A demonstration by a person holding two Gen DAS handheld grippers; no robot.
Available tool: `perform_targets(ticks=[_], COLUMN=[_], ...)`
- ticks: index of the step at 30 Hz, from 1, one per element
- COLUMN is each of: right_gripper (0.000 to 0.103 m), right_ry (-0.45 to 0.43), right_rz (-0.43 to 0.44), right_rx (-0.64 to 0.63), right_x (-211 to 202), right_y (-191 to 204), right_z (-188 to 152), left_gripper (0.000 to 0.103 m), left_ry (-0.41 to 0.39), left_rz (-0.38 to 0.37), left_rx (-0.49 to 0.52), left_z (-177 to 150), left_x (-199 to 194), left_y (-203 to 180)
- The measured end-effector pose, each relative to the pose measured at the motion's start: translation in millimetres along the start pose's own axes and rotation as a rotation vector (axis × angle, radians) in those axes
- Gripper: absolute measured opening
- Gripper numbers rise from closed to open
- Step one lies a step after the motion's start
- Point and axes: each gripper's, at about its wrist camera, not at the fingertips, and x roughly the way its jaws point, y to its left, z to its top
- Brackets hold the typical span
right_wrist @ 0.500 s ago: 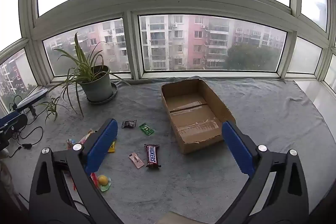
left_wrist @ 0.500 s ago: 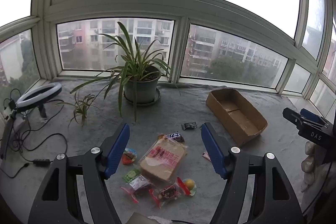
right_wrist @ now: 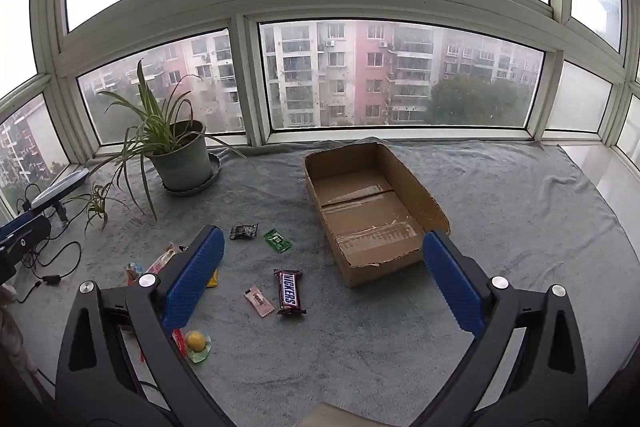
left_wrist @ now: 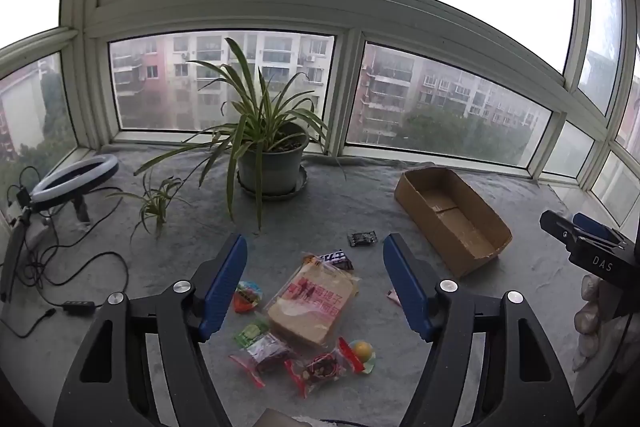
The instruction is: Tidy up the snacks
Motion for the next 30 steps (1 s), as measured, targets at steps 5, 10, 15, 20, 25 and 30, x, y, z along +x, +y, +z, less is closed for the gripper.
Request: perform_targets(ticks=[5, 10, 15, 20, 25, 30], right_gripper=[0.101, 0.101, 0.101, 0.101, 0.101, 0.101], right_ry=[0.003, 0.007, 0.005, 0.007, 0.005, 0.009], right_rz=[0.000, -0.001, -0.005, -0.006, -0.002, 0.000], right_rx=[0.004, 0.010, 0.005, 0.005, -0.001, -0.004], right_x=[1.3, 1.7, -0.5, -0.6, -1.2, -1.3], right_y=[0.2, -0.9, -0.9, -0.2, 0.3, 3.6], right_z=[-2.0, 0.2, 2.2, 2.7, 3.5, 4.7], left_gripper=[0.071, 0.070, 0.071, 0.071, 0.071, 0.071], left_ry=[0.005, 0.006, 0.006, 0.008, 0.012, 0.010], left_rz=[-0.003, -0.004, -0.005, -0.011, -0.017, -0.015], left_rx=[0.008, 0.008, 0.006, 0.003, -0.005, -0.013], left_z=[-0.6, -0.6, -0.2, 0.0, -1.2, -1.2], left_x=[2.2, 2.5, 3.1, 2.5, 2.7, 2.9], left_y=[-2.4, -2.9, -3.4, -3.4, -3.2, -1.8])
